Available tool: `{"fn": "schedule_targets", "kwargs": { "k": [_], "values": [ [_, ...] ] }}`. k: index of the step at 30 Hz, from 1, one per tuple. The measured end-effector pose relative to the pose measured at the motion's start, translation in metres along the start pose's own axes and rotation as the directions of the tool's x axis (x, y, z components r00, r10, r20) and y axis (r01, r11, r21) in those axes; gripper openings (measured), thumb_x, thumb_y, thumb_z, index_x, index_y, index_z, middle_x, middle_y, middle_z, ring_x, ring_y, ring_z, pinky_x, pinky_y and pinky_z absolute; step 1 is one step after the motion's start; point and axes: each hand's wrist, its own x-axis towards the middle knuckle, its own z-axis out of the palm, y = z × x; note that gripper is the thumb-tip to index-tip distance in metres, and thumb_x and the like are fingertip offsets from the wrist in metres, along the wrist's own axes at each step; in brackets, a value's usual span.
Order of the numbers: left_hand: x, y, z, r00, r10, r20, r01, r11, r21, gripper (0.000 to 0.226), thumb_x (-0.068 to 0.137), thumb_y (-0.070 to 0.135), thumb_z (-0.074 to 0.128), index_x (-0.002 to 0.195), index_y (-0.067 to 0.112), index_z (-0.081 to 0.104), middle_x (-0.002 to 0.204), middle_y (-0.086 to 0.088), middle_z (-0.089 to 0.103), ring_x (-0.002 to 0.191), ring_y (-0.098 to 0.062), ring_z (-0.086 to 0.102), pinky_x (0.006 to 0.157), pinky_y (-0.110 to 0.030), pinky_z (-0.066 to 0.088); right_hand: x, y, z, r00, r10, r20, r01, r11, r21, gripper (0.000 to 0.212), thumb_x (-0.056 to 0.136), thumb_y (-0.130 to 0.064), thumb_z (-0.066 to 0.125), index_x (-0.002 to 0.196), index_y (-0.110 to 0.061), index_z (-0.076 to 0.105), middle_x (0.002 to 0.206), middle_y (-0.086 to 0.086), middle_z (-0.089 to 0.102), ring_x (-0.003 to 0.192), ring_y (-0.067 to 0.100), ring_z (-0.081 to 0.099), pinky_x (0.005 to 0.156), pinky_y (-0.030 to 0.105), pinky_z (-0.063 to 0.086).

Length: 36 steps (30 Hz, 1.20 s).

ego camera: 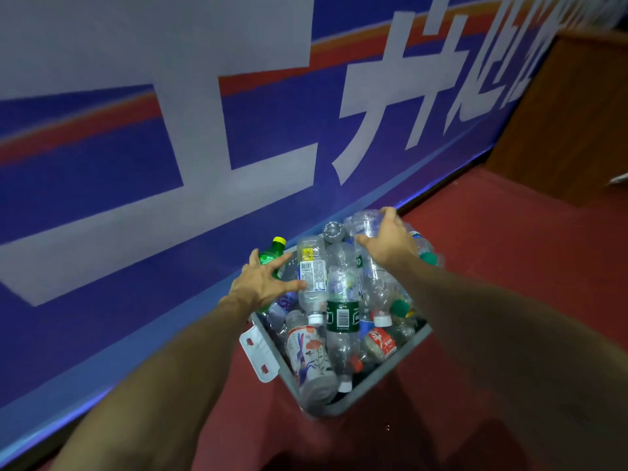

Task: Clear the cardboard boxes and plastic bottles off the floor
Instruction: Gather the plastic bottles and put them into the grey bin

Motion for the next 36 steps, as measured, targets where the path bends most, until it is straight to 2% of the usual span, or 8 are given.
{"fn": "schedule_targets", "kwargs": {
  "k": [8,12,16,19,28,36],
  "values": [
    [0.043,0.005,0.004,0.996,0.040,0.084,-0.047,0.995,0.086,0.097,0.066,0.091,0.051,0.150,0.060,0.012,0.166,-0.004,-0.018,0.148,-0.045,0.019,0.116,-0.057,0.029,0.004,0.014,0.020,1.000,-0.008,0.012,0.008,0.999,-0.034,0.076,0.092,-0.044,0.068,0.150,-0.017,0.028,0.149,0.009,0.046,0.131,0.031,0.050,0.104,0.045,0.042],
    [0.049,0.003,0.012,0.995,0.045,0.093,-0.051,0.997,0.058,0.096,0.072,0.086,0.053,0.152,0.058,0.007,0.167,-0.006,-0.014,0.149,-0.043,0.020,0.115,-0.055,0.029,0.004,0.016,0.029,0.999,-0.015,0.028,0.017,0.998,-0.061,0.081,0.092,-0.047,0.066,0.153,-0.018,0.023,0.153,0.007,0.043,0.133,0.030,0.049,0.105,0.046,0.041],
    [0.048,0.000,0.015,0.995,0.028,0.093,-0.026,0.999,-0.031,0.106,0.071,0.082,0.057,0.154,0.053,-0.002,0.167,-0.008,-0.013,0.150,-0.040,0.016,0.118,-0.052,0.026,-0.001,0.024,0.037,0.998,-0.012,0.056,0.014,0.999,-0.036,0.082,0.091,-0.049,0.066,0.153,-0.020,0.022,0.154,0.005,0.042,0.133,0.028,0.050,0.105,0.046,0.041],
    [0.046,0.000,0.015,0.997,0.009,0.079,-0.005,0.999,-0.044,0.106,0.073,0.082,0.055,0.156,0.049,-0.002,0.167,-0.009,-0.012,0.151,-0.039,0.014,0.119,-0.052,0.023,-0.004,0.031,0.041,0.998,-0.004,0.062,0.004,1.000,-0.014,0.085,0.090,-0.050,0.066,0.155,-0.020,0.020,0.156,0.006,0.038,0.137,0.029,0.046,0.110,0.051,0.040],
    [0.041,0.000,0.020,0.999,-0.036,0.030,0.036,0.999,-0.016,0.099,0.078,0.083,0.049,0.156,0.047,0.000,0.167,-0.009,-0.013,0.152,-0.038,0.011,0.118,-0.055,0.024,-0.012,0.044,0.042,0.996,-0.021,0.088,0.022,1.000,-0.002,0.083,0.095,-0.053,0.057,0.159,-0.021,0.014,0.162,0.008,0.027,0.146,0.028,0.033,0.116,0.049,0.032],
    [0.033,-0.006,0.020,0.999,-0.035,-0.007,0.035,0.999,-0.006,0.095,0.084,0.074,0.056,0.157,0.044,0.003,0.167,-0.007,-0.011,0.151,-0.037,0.014,0.116,-0.053,0.028,-0.017,0.048,0.044,0.995,-0.029,0.092,0.031,0.999,-0.024,0.076,0.099,-0.061,0.042,0.158,-0.019,0.018,0.159,0.012,0.033,0.141,0.030,0.040,0.111,0.050,0.037]
  ]
}}
